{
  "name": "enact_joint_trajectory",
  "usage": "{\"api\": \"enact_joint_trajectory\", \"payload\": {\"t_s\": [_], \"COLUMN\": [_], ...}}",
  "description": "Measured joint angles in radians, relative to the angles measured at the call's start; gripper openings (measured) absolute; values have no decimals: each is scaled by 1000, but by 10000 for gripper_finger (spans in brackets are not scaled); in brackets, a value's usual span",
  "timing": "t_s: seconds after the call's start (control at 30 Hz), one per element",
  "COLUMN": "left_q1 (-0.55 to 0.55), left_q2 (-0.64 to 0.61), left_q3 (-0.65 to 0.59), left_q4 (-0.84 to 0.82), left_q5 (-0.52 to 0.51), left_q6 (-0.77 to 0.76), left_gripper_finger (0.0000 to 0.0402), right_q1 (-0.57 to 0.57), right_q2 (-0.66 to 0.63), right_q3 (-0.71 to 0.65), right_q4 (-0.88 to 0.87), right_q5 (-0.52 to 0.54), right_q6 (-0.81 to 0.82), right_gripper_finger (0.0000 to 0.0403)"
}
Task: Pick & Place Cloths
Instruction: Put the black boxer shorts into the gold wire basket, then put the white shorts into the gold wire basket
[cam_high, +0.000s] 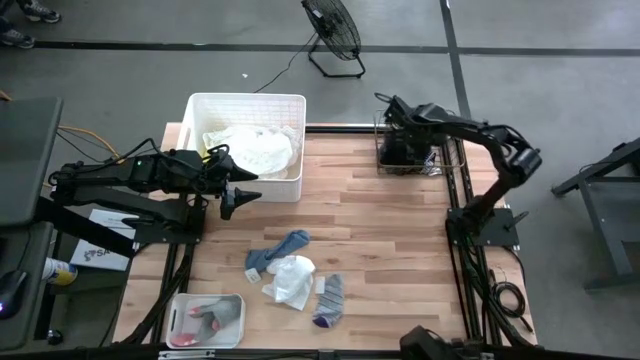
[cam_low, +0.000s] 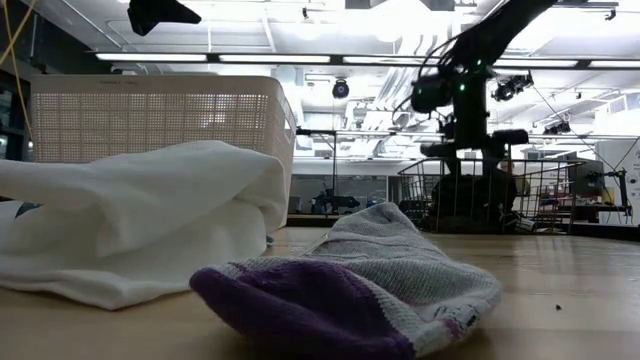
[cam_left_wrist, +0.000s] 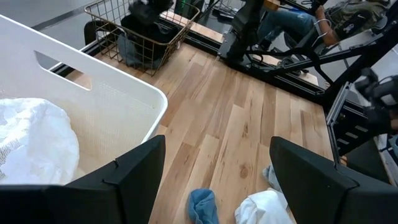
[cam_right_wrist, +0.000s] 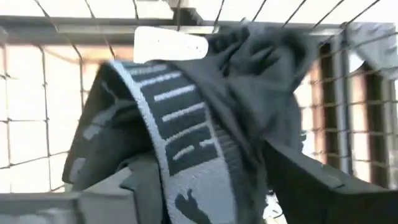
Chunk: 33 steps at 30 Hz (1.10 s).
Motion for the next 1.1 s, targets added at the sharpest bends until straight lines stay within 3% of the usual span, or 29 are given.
{"api": "enact_joint_trajectory", "payload": {"t_s": [0.2, 0.37, 0.87, 1.1], "left_q1": [0, 0, 0, 0], "left_q2": [0, 0, 0, 11], "left_q3": [0, 0, 0, 0], "left_q4": [0, 0, 0, -13], "left_q5": [0, 0, 1, 4], "left_q6": [0, 0, 0, -8], "left_gripper_finger": [285, 285, 285, 285], "right_q1": [-7, -6, 45, 155], "right_q2": [-112, -209, -439, -469], "right_q3": [0, 0, 0, 0], "right_q4": [3, 4, -62, -106], "right_q5": [-4, -40, -87, -108], "right_q6": [-36, -63, -54, -40], "right_gripper_finger": [297, 318, 312, 311]}}
